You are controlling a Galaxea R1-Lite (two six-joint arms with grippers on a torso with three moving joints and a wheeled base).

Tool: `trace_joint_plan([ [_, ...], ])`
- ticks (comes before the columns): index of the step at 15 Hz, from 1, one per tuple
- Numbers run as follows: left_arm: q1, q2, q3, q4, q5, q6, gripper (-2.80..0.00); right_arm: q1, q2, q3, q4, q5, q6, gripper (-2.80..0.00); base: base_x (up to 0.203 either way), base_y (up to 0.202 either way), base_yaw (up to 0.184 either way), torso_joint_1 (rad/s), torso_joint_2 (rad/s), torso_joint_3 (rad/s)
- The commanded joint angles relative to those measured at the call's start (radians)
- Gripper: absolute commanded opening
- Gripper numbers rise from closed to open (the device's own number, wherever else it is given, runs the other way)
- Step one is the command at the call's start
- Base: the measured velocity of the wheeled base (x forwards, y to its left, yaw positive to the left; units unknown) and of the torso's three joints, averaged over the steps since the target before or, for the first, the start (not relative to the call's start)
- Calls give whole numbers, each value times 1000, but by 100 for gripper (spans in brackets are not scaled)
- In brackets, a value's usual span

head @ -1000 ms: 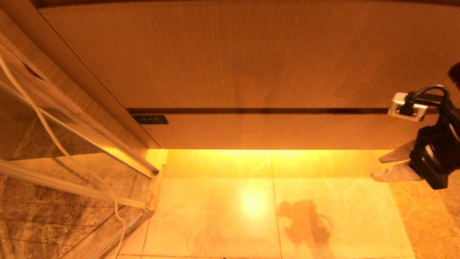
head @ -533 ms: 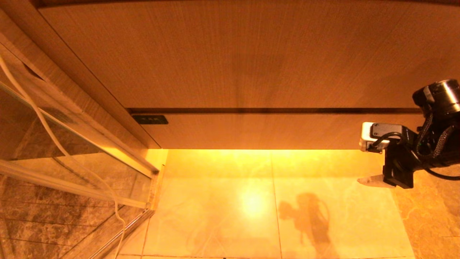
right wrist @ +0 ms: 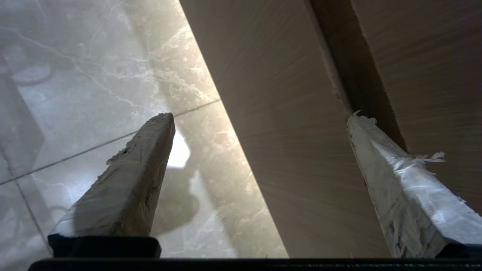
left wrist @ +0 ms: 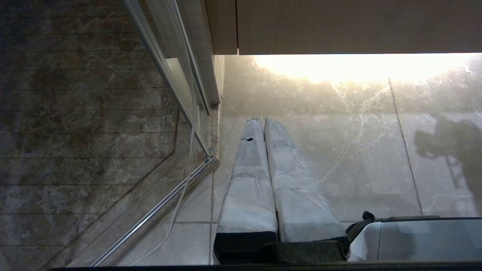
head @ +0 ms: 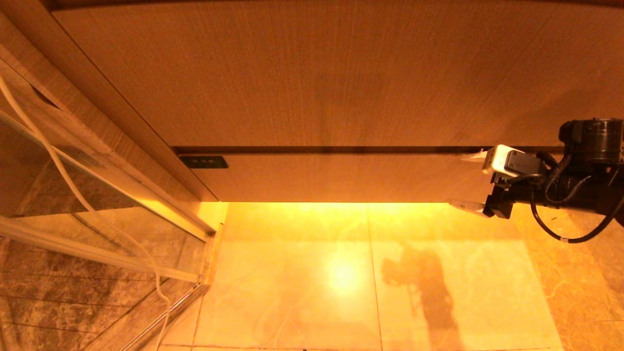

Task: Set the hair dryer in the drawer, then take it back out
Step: Pull open the drawer

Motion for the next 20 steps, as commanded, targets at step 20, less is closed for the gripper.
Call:
trace_joint_plan([
  [20,0,2,0,0,0,-1,-280,-29,159,-143,-2,14,-95,0,0,0,0,0,0,0],
])
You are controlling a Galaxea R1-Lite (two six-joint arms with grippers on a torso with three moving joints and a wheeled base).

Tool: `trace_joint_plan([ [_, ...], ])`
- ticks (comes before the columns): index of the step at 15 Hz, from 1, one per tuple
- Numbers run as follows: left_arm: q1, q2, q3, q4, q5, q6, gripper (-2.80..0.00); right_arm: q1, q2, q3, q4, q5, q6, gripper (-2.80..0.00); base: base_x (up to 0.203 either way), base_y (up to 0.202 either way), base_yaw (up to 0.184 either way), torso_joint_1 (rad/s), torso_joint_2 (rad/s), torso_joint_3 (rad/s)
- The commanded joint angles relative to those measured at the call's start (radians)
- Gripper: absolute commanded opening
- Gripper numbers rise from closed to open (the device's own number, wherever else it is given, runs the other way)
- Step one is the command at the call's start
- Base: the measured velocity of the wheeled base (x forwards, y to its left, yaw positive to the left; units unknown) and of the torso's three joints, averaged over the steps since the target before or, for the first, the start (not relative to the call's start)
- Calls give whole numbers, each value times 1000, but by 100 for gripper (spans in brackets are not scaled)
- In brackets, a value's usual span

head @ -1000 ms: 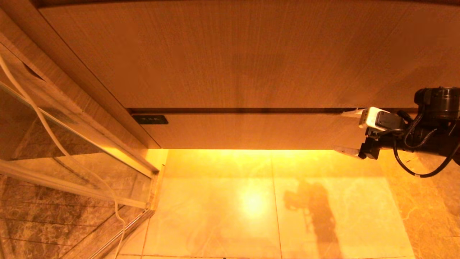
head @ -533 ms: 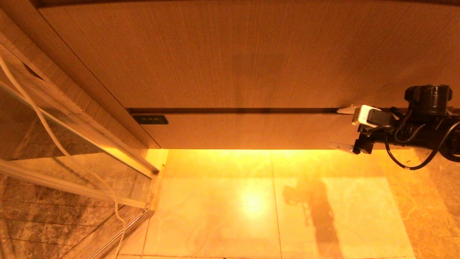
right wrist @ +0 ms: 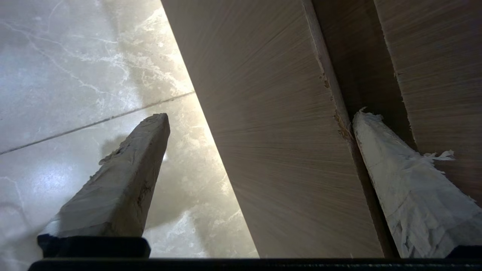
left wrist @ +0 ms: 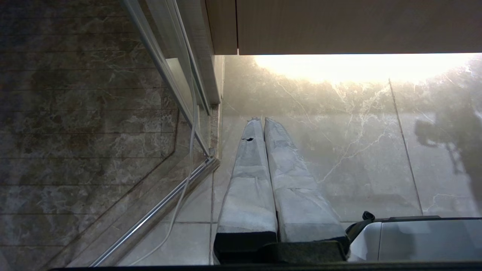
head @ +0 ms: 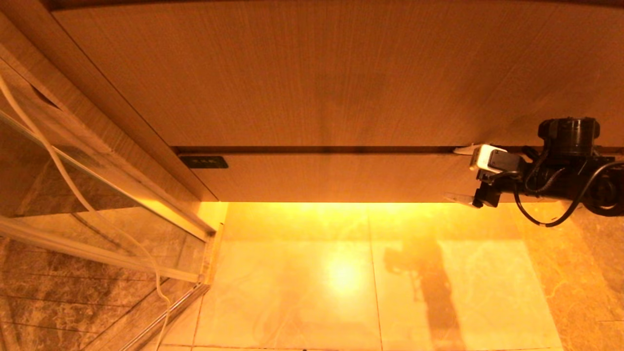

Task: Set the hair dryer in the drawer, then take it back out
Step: Pull open the drawer

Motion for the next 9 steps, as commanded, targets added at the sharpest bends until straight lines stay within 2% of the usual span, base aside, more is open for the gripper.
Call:
trace_joint_plan([
  [1,0,2,0,0,1,-1,-280,0,13,-1,-1,1,-7,0,0,0,0,0,0,0],
  [6,0,0,0,0,1,-1,-280,-1,43,-18,15,-23,-25,0,0,0,0,0,0,0],
  [9,0,0,0,0,1,-1,-280,-3,36,-18,92,-75,-31,0,0,0,0,0,0,0],
])
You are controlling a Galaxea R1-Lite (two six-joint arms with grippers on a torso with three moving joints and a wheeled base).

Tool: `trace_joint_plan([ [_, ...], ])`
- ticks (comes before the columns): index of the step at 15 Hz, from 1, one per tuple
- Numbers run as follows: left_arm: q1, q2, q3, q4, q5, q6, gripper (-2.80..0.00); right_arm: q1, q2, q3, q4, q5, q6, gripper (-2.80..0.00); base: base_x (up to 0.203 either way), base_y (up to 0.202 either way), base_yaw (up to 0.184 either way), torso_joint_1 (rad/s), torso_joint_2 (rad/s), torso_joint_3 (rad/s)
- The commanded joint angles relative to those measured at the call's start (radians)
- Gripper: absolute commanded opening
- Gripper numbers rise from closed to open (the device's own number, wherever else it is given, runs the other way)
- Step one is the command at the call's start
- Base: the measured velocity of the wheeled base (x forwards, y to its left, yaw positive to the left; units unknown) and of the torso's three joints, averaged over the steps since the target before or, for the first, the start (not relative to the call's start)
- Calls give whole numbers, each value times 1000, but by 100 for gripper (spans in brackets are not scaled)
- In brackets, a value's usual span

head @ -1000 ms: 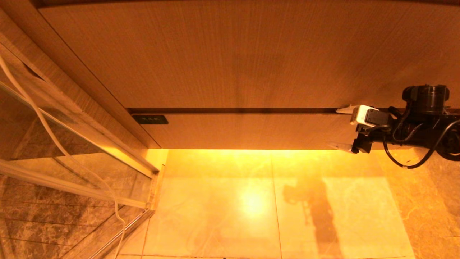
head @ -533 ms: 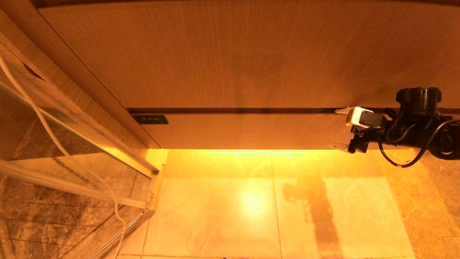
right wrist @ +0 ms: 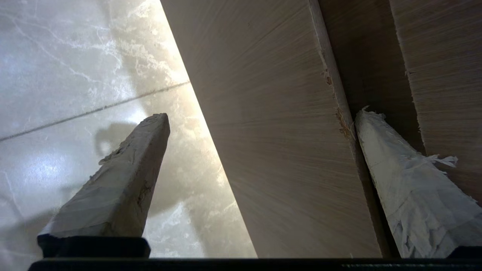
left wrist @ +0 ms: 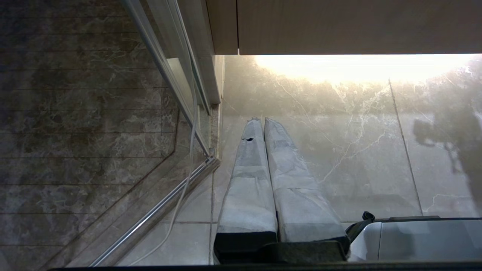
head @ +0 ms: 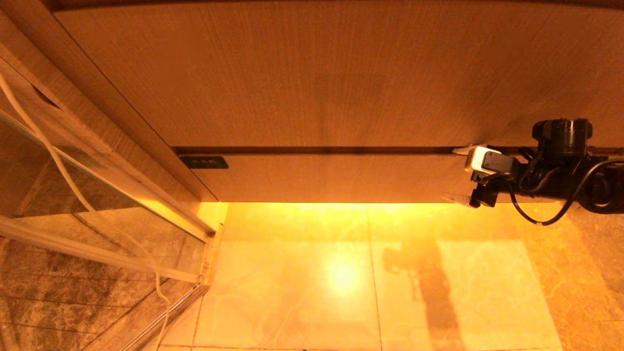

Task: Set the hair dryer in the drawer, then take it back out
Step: Pull open the drawer

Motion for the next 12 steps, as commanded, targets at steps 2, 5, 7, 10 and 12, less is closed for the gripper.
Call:
trace_joint_plan([
  [2,0,2,0,0,1,0,-280,-5,-13,3,114,-29,-32,0,0,0,0,0,0,0],
  [5,0,1,0,0,0,0,-280,-17,-36,4,208,-72,-52,0,0,0,0,0,0,0],
  [7,0,2,0,0,1,0,-280,-17,-39,4,230,-88,-47,0,0,0,0,0,0,0],
  [10,0,2,0,0,-1,0,-280,-15,-41,11,233,-90,-41,0,0,0,0,0,0,0],
  [12,0,1,0,0,-1,0,-280,-15,-44,14,232,-81,-40,0,0,0,0,0,0,0],
])
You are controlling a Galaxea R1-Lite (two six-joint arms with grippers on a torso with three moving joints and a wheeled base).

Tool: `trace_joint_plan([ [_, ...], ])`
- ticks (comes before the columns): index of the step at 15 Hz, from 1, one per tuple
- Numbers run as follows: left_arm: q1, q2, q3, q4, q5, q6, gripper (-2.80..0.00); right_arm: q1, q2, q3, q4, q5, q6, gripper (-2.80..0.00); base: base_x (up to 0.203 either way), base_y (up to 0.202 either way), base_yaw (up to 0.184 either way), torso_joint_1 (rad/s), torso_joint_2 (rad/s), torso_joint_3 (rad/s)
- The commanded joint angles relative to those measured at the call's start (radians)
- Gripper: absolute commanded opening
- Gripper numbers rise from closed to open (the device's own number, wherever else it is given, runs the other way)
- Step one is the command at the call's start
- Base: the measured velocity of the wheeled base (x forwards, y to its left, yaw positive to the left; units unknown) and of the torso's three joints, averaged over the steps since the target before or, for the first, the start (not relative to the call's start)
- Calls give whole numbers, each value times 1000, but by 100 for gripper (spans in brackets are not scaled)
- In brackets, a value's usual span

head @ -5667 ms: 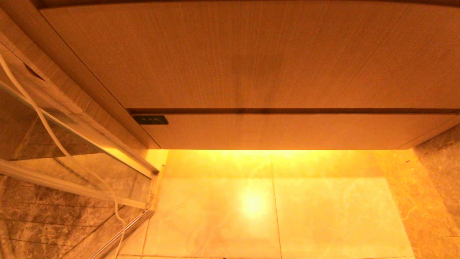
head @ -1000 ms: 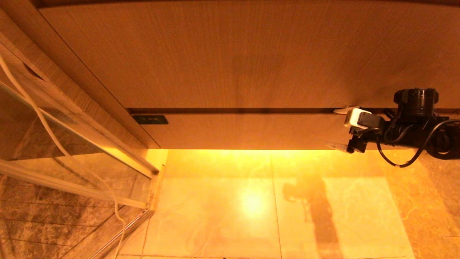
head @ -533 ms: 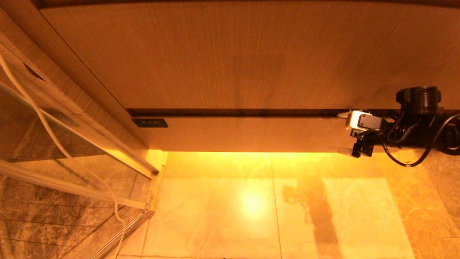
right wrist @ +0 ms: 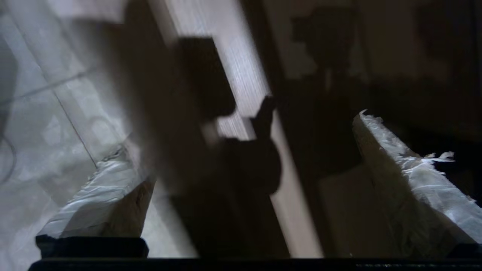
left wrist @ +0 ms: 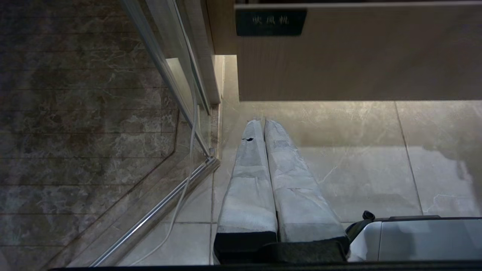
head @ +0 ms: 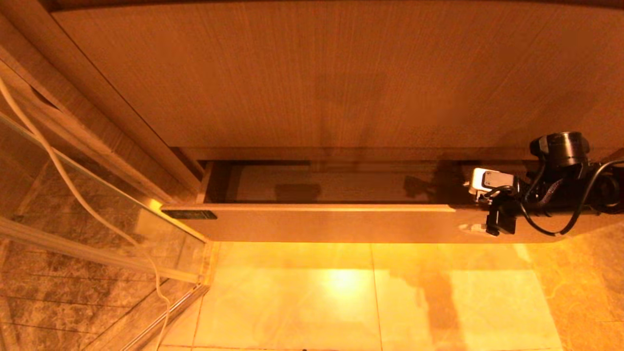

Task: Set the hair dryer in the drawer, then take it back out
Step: Pull open the drawer

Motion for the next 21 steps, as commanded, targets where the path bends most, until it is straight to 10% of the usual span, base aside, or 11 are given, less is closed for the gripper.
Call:
trace_joint_plan([
  [1,0,1,0,0,1,0,-280,-1,-8,1,-18,9,-9,0,0,0,0,0,0,0],
  [14,0,0,0,0,1,0,-280,-88,-319,112,105,34,26,0,0,0,0,0,0,0],
  [17,0,2,0,0,1,0,-280,-106,-399,156,174,34,244,0,0,0,0,0,0,0],
  [18,0,0,0,0,1,0,-280,-127,-422,162,188,25,275,-280,0,0,0,0,0,0],
  [21,0,0,0,0,0,0,-280,-136,-487,153,251,-86,287,-280,0,0,0,0,0,0],
])
